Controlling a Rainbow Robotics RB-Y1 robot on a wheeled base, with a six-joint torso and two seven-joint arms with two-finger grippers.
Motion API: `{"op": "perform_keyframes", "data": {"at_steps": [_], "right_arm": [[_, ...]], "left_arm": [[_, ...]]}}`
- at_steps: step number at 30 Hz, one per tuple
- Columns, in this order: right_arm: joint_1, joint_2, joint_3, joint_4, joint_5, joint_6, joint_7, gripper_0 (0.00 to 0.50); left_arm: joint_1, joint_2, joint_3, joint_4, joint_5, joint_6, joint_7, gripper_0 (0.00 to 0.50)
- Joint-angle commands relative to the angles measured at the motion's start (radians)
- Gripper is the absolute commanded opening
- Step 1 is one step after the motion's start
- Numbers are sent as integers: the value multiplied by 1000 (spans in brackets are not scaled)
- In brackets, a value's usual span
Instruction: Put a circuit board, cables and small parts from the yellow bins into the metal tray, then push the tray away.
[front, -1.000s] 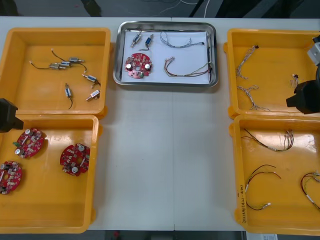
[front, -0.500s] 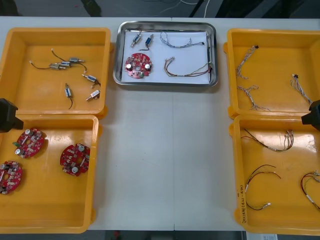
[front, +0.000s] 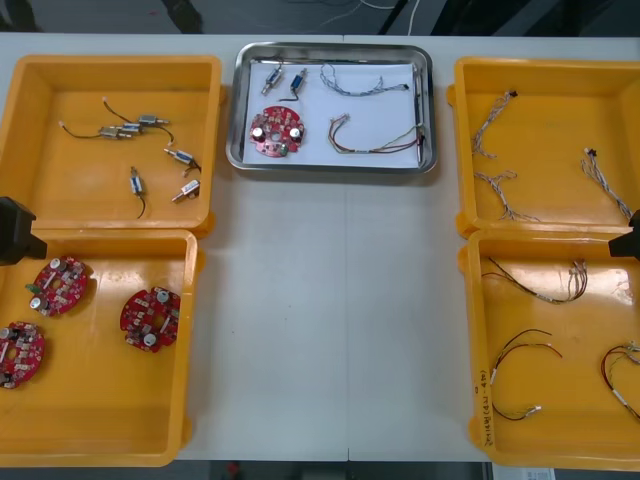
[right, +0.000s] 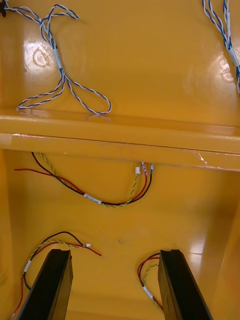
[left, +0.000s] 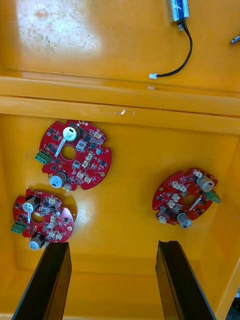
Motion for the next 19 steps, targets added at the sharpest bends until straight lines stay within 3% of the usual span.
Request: {"op": "perform_keyframes", "data": {"at_steps": [1,19], "right_arm": [[16,-41,-29,-10,26,3,-17,500],[16,-41,-29,-11,32,3,-17,500]], "left_arm": [[15,37,30,-27,6,6,-102,500],[15,37,30,-27,6,6,-102,500]]}}
